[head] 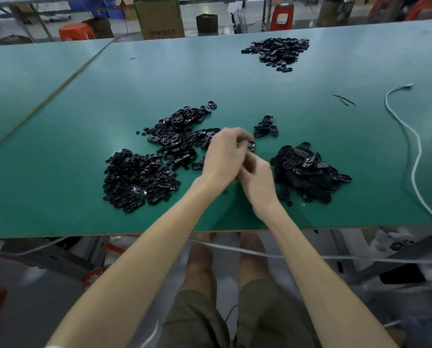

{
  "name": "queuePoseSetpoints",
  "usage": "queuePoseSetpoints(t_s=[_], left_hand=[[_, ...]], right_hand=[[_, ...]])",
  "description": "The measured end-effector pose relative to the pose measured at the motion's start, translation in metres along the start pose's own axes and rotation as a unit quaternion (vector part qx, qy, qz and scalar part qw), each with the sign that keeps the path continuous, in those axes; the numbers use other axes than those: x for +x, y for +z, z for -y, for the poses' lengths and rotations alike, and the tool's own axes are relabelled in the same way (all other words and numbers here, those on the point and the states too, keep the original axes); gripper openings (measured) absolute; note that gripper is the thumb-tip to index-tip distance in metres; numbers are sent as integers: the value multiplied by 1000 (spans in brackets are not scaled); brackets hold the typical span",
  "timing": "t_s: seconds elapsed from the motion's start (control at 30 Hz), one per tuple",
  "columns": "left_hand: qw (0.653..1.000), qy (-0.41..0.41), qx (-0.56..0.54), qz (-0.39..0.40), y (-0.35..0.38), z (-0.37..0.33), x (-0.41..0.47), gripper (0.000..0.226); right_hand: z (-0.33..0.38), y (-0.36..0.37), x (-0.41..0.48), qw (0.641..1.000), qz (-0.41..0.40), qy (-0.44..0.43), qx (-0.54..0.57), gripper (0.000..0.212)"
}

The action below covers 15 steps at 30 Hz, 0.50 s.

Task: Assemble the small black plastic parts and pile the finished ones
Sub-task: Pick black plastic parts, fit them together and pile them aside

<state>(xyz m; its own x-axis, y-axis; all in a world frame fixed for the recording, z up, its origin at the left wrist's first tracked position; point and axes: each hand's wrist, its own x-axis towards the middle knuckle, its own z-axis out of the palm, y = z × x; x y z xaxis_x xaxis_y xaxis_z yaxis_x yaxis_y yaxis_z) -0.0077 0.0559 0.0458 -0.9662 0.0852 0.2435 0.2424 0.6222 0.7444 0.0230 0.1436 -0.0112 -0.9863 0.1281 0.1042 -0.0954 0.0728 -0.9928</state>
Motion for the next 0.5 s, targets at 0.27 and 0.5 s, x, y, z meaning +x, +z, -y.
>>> queuePoseSetpoints(t_s=[0.27, 0.5], left_hand=[[971, -32, 236, 18, -18, 54, 8, 22], [993, 16, 109, -40, -24, 53, -5, 15]], right_hand=[[1, 0, 2, 1000, -20, 0, 3, 16], [0, -2, 1, 999, -38, -11, 17, 15]])
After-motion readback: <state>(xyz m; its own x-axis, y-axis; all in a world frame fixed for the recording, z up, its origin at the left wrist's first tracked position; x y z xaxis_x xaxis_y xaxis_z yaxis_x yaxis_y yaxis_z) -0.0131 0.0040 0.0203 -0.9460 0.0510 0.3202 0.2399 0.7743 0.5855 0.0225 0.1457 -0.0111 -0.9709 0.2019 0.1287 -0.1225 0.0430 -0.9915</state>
